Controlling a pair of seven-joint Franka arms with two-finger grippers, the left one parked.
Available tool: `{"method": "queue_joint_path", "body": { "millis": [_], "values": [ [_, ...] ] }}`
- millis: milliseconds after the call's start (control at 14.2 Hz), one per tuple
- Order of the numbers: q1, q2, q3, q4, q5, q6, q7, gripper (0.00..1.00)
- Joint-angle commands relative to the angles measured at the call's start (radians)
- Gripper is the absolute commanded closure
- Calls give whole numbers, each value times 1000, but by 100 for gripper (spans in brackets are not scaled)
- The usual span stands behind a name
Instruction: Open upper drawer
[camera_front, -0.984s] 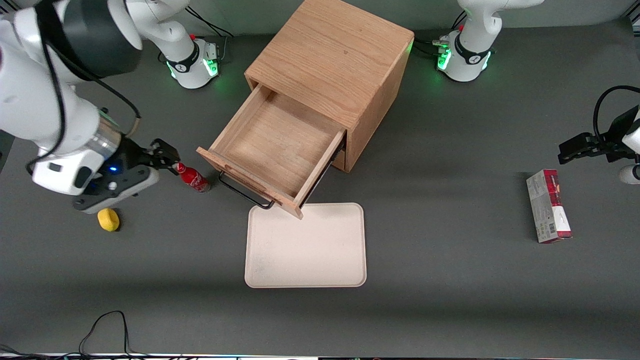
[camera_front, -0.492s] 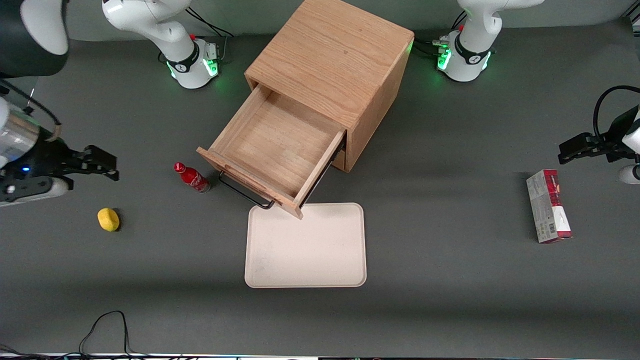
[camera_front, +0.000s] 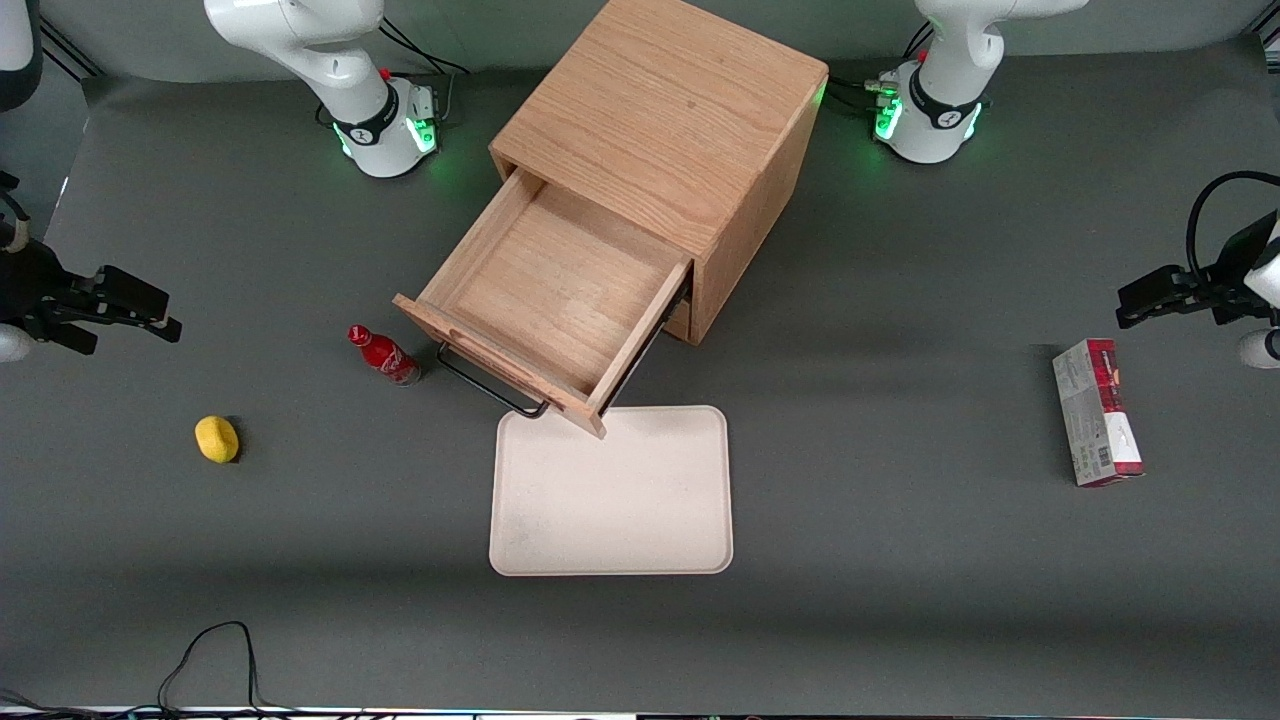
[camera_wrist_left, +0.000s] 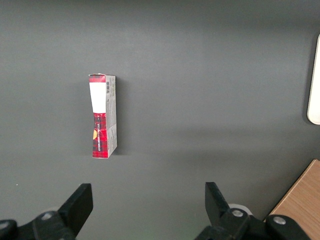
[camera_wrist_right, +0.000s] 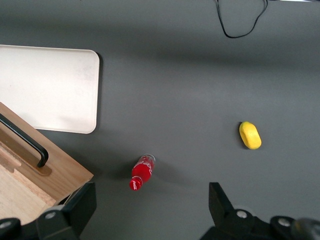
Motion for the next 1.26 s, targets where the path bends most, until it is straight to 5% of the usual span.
{"method": "queue_joint_path", "body": {
  "millis": [0,1195],
  "values": [
    [-31,-37,39,-69,-41,23,34,0],
    [-22,-17,30,-68,-70,57,33,0]
  ]
}}
